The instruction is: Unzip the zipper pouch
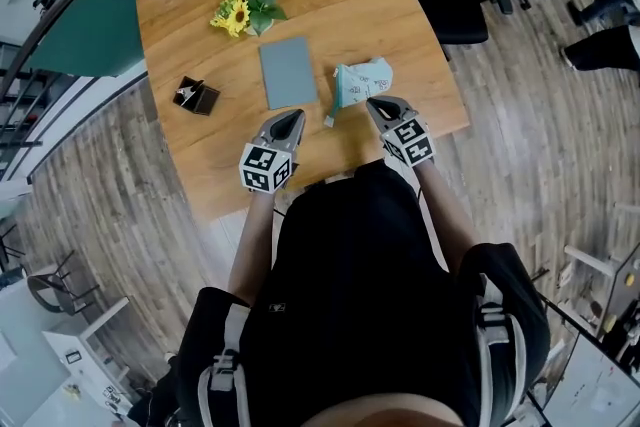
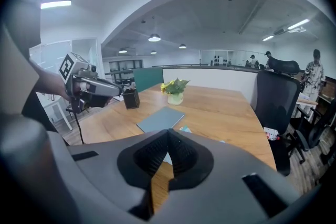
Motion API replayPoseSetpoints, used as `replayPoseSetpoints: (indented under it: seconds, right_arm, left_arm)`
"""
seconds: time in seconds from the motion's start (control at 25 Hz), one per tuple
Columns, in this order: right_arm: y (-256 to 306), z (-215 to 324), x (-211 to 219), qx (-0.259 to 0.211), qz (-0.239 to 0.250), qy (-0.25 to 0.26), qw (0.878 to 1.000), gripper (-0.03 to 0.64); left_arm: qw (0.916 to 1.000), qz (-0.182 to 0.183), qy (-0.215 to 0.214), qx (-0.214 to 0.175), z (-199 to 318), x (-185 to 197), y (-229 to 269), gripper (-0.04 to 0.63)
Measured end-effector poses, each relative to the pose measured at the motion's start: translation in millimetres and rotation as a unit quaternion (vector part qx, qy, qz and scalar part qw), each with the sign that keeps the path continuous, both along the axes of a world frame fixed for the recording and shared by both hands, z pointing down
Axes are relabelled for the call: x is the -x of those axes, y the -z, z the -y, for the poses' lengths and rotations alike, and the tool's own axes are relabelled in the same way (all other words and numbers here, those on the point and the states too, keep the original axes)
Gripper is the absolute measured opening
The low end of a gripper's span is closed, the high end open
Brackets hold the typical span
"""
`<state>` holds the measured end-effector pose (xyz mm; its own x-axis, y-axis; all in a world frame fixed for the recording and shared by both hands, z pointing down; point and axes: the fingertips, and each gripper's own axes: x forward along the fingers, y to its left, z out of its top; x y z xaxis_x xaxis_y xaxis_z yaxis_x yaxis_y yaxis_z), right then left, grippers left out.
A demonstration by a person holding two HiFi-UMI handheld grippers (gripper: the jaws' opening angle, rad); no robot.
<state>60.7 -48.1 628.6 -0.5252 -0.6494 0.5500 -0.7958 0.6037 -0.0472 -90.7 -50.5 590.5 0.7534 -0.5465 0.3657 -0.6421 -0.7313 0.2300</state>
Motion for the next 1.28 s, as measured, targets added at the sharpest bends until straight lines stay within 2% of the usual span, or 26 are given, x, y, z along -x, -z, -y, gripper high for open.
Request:
replayPoseSetpoints:
  seconds: [0.8,1.04,1.28]
  right_arm:
    - [-13.4,58.2,-26.0,0.022,-0.02,0.081,0.996,0.003]
    - [-27.6,75.2,-26.6,0.039,-0.042,0.134,0.989,0.003]
    - [-51.5,81.7,-17.1,0.052,-0.063,0.2,0.976,0.009]
  left_arm:
    - [0.997,0.003,0.07,0.033,28.6,-24.6,-17.5,-0.005]
    - [0.9942,-0.001,0.097,0.048,40.3,-34.5,-26.4,-0.005]
    - [0.9905,0.006,0.117,0.073,44.2,-43.0,-41.4,-0.005]
